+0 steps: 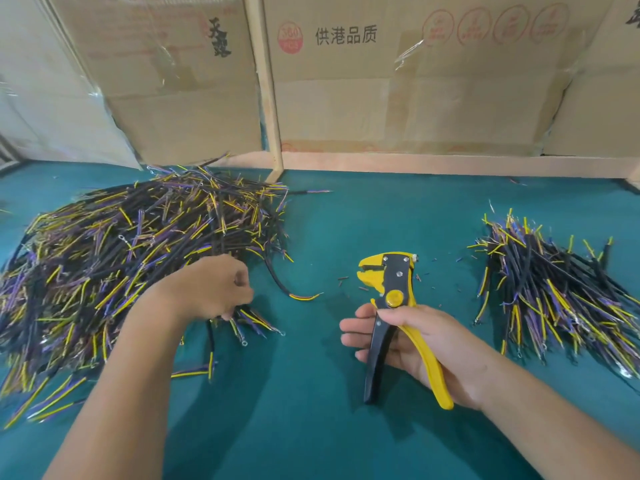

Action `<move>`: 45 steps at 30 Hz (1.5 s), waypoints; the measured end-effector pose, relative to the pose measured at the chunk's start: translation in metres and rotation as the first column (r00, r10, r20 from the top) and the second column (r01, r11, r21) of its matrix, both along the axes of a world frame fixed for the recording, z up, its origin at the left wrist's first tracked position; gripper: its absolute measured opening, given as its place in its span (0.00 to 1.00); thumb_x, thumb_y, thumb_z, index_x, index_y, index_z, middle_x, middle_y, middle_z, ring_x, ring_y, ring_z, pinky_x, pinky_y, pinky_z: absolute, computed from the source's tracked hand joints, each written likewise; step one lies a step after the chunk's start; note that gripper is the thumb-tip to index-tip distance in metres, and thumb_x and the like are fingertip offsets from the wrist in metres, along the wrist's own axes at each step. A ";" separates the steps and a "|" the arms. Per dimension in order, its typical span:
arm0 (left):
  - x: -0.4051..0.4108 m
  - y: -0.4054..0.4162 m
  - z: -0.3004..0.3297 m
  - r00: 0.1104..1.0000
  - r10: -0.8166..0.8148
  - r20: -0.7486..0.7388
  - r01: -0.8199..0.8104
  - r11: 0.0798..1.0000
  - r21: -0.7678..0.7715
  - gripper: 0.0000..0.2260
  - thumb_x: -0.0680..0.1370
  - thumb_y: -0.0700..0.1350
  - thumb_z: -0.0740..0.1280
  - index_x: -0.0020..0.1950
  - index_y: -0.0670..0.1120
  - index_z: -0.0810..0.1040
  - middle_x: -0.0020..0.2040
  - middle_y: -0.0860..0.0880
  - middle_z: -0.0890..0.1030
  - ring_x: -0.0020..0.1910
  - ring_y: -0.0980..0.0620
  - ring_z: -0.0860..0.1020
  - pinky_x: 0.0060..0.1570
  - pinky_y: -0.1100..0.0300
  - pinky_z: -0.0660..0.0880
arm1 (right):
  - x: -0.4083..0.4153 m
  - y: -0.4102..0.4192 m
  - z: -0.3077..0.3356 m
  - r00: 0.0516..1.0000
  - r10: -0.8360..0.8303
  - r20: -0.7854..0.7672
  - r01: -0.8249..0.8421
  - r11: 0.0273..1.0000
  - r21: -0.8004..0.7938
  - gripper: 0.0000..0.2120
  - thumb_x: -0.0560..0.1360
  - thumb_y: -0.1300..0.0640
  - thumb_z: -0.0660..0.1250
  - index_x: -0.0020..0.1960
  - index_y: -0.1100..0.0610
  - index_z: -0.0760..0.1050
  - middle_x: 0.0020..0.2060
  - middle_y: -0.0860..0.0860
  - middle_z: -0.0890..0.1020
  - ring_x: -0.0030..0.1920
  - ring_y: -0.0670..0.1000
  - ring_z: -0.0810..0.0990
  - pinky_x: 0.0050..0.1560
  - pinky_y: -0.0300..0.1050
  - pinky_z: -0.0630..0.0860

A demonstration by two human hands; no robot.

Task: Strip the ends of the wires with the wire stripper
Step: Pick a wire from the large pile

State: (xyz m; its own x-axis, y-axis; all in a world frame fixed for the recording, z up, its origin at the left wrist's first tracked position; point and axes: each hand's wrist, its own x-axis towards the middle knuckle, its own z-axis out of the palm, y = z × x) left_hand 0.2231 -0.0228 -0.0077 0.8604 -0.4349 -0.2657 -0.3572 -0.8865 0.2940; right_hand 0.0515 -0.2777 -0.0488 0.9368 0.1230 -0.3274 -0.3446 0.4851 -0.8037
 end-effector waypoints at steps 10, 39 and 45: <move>-0.009 -0.019 -0.005 0.986 -0.045 0.162 0.073 0.983 -0.169 0.08 0.73 0.41 0.69 0.49 0.51 0.76 0.32 0.53 0.76 0.31 0.55 0.73 0.35 0.58 0.72 | 0.000 -0.001 -0.001 1.000 0.019 0.003 -0.018 0.999 -0.030 0.10 0.81 0.63 0.60 0.55 0.68 0.76 0.56 0.67 0.83 0.57 0.64 0.84 0.47 0.49 0.82; -0.015 -0.052 -0.022 0.884 -0.150 0.443 0.357 0.829 -0.431 0.06 0.74 0.36 0.70 0.44 0.45 0.75 0.38 0.55 0.76 0.36 0.57 0.73 0.41 0.59 0.71 | 0.003 -0.001 -0.004 1.000 0.028 -0.003 -0.028 0.999 -0.026 0.13 0.81 0.62 0.59 0.61 0.69 0.74 0.56 0.66 0.83 0.56 0.65 0.84 0.47 0.50 0.82; -0.025 -0.059 -0.012 0.976 0.059 0.211 0.155 0.497 -0.854 0.08 0.78 0.38 0.71 0.41 0.43 0.76 0.41 0.51 0.83 0.31 0.50 0.76 0.34 0.57 0.75 | 0.001 0.001 0.001 0.999 0.017 -0.033 -0.018 1.000 -0.022 0.10 0.82 0.63 0.58 0.58 0.69 0.72 0.54 0.67 0.83 0.55 0.65 0.84 0.44 0.51 0.83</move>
